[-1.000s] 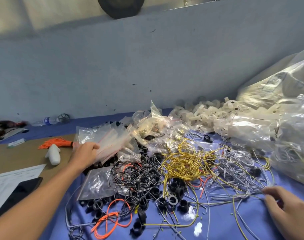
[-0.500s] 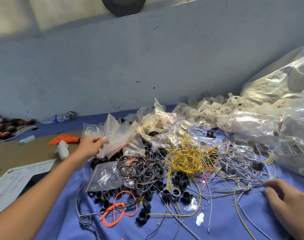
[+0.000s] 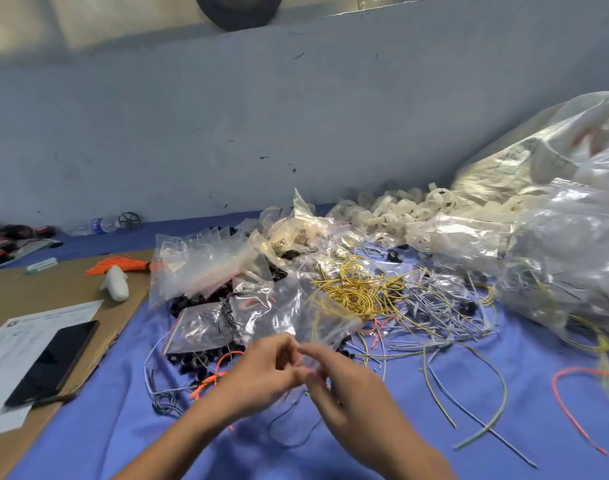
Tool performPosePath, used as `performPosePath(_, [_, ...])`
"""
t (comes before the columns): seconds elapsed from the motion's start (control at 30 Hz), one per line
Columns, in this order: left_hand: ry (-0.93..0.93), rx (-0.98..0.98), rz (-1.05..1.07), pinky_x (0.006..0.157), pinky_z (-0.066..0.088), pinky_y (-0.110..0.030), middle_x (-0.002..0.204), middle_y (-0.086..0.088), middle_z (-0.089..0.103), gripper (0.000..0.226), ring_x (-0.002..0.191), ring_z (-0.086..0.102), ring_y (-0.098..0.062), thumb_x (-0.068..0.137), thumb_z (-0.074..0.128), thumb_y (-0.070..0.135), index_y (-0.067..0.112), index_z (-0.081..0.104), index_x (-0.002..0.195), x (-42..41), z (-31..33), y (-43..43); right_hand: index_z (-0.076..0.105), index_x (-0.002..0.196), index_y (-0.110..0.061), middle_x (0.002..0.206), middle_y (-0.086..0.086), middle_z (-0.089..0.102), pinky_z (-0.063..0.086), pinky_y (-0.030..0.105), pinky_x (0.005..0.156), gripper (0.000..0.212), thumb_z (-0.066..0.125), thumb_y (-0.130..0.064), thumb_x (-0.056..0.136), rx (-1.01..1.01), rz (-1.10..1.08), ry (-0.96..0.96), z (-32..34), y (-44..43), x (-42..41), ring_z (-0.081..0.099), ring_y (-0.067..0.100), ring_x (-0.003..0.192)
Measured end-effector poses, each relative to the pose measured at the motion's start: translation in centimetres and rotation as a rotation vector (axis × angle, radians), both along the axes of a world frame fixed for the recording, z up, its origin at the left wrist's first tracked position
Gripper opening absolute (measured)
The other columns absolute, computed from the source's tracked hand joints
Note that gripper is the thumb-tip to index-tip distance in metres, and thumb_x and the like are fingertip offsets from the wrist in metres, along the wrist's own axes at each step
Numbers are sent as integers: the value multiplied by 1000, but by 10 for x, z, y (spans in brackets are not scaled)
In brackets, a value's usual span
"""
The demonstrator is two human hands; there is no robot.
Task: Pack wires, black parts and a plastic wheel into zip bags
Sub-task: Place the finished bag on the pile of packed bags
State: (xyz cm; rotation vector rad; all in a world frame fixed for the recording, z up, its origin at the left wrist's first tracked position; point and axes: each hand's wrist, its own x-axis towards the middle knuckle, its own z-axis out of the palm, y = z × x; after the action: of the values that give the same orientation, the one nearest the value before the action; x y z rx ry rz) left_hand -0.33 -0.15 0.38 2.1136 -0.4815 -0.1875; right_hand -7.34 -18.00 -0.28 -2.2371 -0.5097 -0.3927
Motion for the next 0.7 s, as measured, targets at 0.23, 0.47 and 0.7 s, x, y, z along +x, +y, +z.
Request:
performPosePath(0.23, [-41, -136, 73, 51, 34, -29, 53, 7, 48, 26, 49, 40, -10, 87, 71, 26, 18, 49, 76, -29, 8, -1, 35, 131, -44, 94, -18, 62, 44, 26, 65, 39, 52, -37, 97, 187, -293, -8, -10, 12, -11, 59, 7, 78])
performPosePath(0.47, [-6, -196, -34, 52, 32, -20, 59, 8, 44, 30, 54, 37, -7, 91, 70, 32, 18, 46, 78, -44, 20, 7, 44, 121, -40, 98, -14, 55, 46, 33, 71, 20, 42, -42, 100, 42, -235, -124, -4, 19, -22, 53, 10, 89])
performPosePath(0.7, [-40, -169, -109, 54, 33, -18, 60, 10, 45, 27, 56, 36, -6, 93, 66, 35, 22, 45, 80, -54, 23, 10, 38, 118, -38, 89, 4, 67, 37, 39, 63, 21, 33, -47, 101, -130, -200, 86, 4, 19, -21, 59, 32, 88])
